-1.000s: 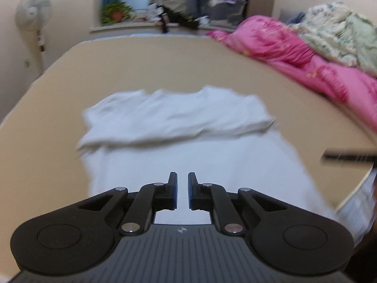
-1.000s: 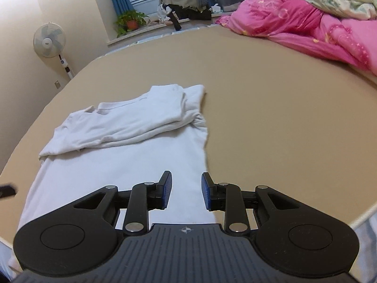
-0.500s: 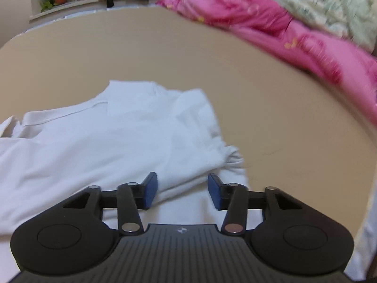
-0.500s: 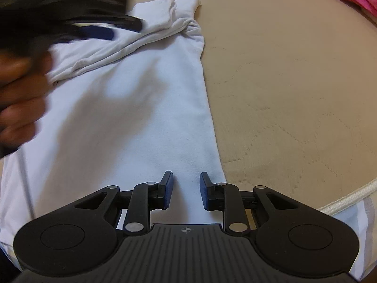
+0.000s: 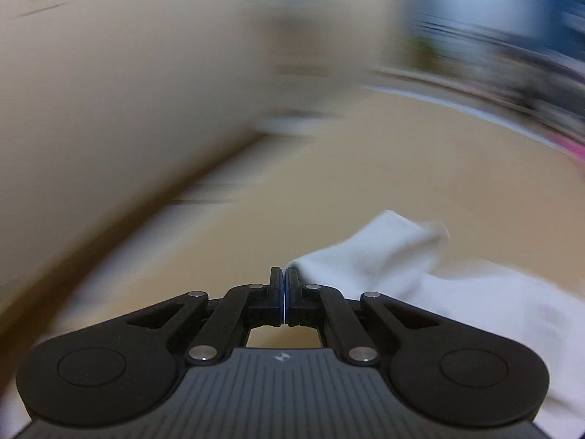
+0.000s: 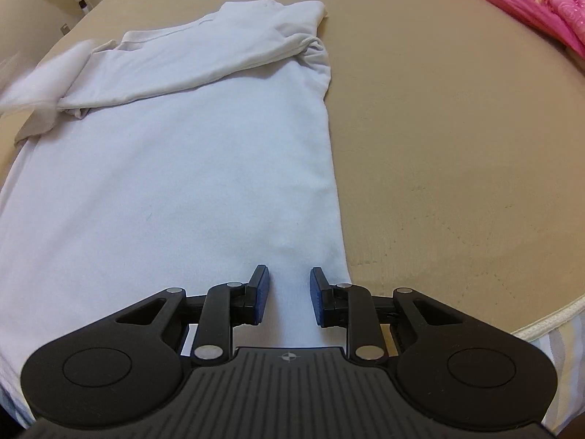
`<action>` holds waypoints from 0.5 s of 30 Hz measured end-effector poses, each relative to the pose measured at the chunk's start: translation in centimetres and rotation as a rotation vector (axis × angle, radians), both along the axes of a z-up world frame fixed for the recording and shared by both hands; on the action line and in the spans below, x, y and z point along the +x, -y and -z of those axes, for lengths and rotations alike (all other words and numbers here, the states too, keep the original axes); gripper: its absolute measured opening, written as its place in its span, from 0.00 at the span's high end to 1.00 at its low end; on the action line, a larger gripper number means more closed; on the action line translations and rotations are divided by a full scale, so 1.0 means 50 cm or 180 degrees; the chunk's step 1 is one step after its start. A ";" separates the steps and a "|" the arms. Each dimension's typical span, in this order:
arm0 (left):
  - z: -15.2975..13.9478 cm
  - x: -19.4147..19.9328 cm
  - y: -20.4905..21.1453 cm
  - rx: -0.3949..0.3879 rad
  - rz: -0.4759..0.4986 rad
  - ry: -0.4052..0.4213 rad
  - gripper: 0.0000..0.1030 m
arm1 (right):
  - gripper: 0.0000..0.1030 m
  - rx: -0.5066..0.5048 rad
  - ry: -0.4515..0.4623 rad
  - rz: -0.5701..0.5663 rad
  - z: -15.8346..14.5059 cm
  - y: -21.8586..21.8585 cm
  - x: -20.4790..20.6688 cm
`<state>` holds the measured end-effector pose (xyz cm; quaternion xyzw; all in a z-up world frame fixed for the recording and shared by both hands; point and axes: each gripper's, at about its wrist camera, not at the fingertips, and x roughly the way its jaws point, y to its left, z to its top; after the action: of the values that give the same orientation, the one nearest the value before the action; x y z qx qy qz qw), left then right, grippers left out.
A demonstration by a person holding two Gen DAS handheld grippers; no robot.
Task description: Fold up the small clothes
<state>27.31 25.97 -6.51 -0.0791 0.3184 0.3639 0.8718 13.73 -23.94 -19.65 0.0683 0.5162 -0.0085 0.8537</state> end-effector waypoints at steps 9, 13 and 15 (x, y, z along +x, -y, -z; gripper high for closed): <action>0.002 -0.012 -0.065 -0.0913 -0.0089 0.0456 0.86 | 0.76 -0.0235 0.1085 -0.0280 -0.098 -0.083 -0.006; 0.040 0.060 -0.007 -0.1370 0.0219 0.0283 0.86 | 0.87 -0.0242 0.1475 -0.0899 -0.148 -0.206 0.048; 0.054 0.080 0.020 -0.1318 0.0331 0.0126 0.86 | 0.87 -0.0287 0.1585 -0.1207 -0.156 -0.279 0.093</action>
<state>31.33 24.98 -9.22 -0.2471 0.3728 0.2437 0.8606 18.40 -9.99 -11.87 -0.0670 0.2940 0.1449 0.9424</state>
